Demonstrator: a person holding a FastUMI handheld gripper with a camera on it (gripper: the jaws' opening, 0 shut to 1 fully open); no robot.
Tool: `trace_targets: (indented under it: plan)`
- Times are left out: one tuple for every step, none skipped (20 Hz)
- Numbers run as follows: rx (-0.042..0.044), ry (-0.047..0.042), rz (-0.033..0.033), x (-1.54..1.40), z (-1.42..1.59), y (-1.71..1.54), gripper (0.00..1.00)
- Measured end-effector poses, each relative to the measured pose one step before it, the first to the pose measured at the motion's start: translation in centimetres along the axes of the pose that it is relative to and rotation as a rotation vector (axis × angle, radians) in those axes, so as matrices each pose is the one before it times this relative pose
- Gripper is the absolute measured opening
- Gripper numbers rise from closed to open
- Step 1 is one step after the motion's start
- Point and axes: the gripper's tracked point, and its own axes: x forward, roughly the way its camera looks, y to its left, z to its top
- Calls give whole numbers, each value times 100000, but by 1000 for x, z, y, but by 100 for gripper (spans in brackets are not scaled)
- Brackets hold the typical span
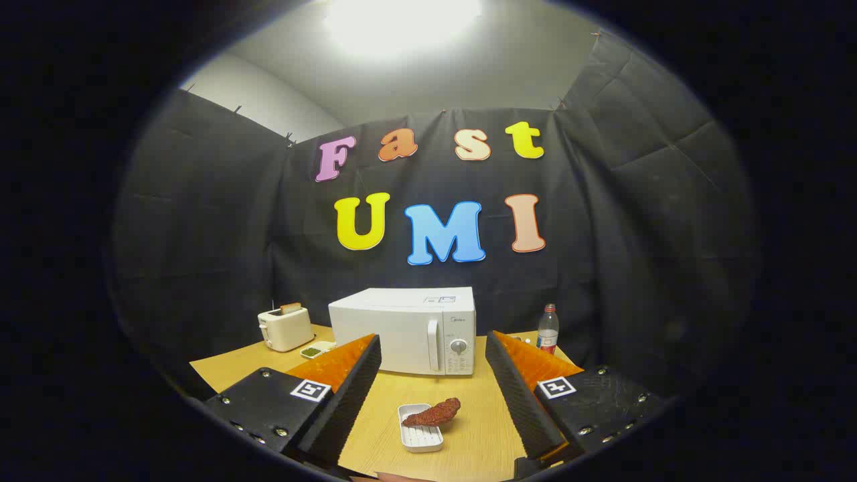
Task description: Open the microwave, put the food inside, and close the microwave door.
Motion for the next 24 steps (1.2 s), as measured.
trace_targets:
  plan:
    - [127, 188, 781, -78, -146, 234, 97]
    - [-30, 390, 813, 60, -12, 262, 97]
    - [-176, 63, 517, 63, -121, 118, 97]
    - [-411, -216, 35, 45, 77, -3, 97]
    - [-571, -77, -182, 33, -75, 0, 97]
    - [-470, 86, -44, -16, -43, 77, 97]
    - [-187, 58, 147, -1, -99, 139, 97]
    - [-104, -1, 289, -41, 10, 115, 97]
    - [-84, -38, 89, 55, 7, 51, 97]
    - [-154, -118, 65, -8, 32, 19, 97]
    - [-59, -163, -25, 16, 16, 12, 97]
    - [-18, -111, -44, 16, 71, 30, 97]
    - [1, -21, 45, -1, -125, -45, 97]
    - [82, -8, 135, -77, 11, 90, 97]
    - [-4, 51, 155, 7, -51, 29, 97]
    - [-52, 194, -165, 74, 6, -92, 97]
    - [-23, 115, -280, 131, -119, -158, 97]
    - [77, 15, -230, 14, 37, -35, 97]
    - [124, 55, -26, 58, -51, 44, 97]
    - [128, 21, 39, 27, -16, 50, 97]
    - [96, -54, 8, 73, -36, 17, 97]
    - [-28, 19, 30, 82, -18, 52, 97]
    - [-106, 164, 41, 182, -95, 11, 97]
    - [-54, 148, -40, 168, -60, 45, 97]
